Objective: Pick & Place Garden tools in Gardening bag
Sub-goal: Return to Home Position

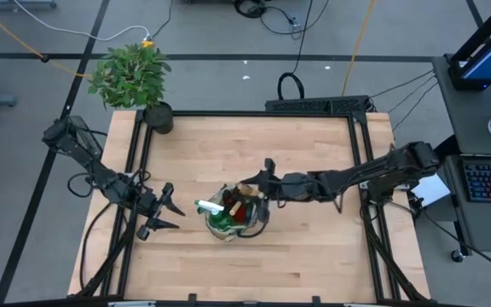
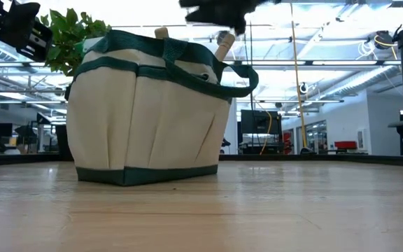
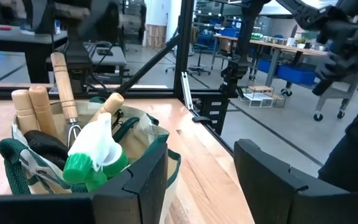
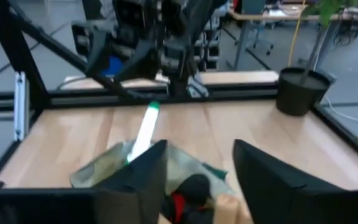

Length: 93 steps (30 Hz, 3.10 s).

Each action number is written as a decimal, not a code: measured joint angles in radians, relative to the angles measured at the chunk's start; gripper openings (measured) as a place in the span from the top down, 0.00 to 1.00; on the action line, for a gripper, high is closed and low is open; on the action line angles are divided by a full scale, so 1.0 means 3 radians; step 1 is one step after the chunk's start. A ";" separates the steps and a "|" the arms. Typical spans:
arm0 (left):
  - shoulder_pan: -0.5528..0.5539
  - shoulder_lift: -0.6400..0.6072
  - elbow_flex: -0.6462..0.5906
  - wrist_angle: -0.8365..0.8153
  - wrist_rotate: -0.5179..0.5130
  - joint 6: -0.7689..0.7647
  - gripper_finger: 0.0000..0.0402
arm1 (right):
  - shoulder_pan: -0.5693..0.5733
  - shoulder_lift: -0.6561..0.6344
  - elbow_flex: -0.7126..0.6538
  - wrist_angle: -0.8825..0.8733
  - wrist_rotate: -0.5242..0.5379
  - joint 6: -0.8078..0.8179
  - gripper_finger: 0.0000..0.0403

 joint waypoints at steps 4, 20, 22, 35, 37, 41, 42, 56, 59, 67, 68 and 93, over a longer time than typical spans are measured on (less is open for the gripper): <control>0.0000 0.0000 0.0000 -0.0001 0.0086 0.0045 0.52 | -0.0002 -0.0284 -0.0082 -0.0302 -0.0013 -0.0005 0.73; 0.0293 -0.0123 0.0003 -0.0137 0.0194 0.0194 0.52 | 0.0026 -0.1924 -0.1460 -0.0290 -0.0279 0.0393 1.00; 0.0389 -0.0182 0.0003 -0.0255 0.0221 0.0188 0.52 | 0.0026 -0.2155 -0.1636 -0.0287 -0.0263 0.0437 1.00; 0.0938 -0.1001 0.0003 -0.1067 0.0463 0.0086 0.52 | 0.0026 -0.3384 -0.2557 -0.0295 -0.0243 0.0520 1.00; 0.0946 -0.1184 0.0002 -0.1262 0.0487 0.0085 0.52 | 0.0026 -0.3513 -0.2685 -0.0289 -0.0240 0.0530 1.00; 0.0945 -0.1525 0.0001 -0.1522 0.0495 0.0092 0.52 | 0.0026 -0.3724 -0.2909 -0.0298 -0.0235 0.0528 1.00; 0.0945 -0.1601 0.0001 -0.1604 0.0493 0.0093 0.52 | 0.0026 -0.3768 -0.2952 -0.0291 -0.0234 0.0523 1.00; 0.0945 -0.1747 0.0015 -0.1840 0.0490 0.0245 0.52 | 0.0026 -0.4233 -0.3105 -0.0882 -0.0235 0.0606 1.00; 0.0945 -0.1747 0.0015 -0.1837 0.0490 0.0276 0.52 | 0.0026 -0.4288 -0.3105 -0.0908 -0.0227 0.0572 1.00; 0.0945 -0.1747 0.0015 -0.1878 0.0490 0.0275 0.52 | 0.0023 -0.4644 -0.3105 -0.1029 0.0099 0.0292 1.00; 0.0945 -0.1747 0.0015 -0.1883 0.0490 0.0279 0.52 | 0.0023 -0.4692 -0.3105 -0.1111 0.0086 0.0304 1.00; 0.0945 -0.1741 0.0015 -0.1923 0.0429 0.0296 0.52 | 0.0026 -0.5167 -0.3326 -0.1440 -0.0092 0.0144 1.00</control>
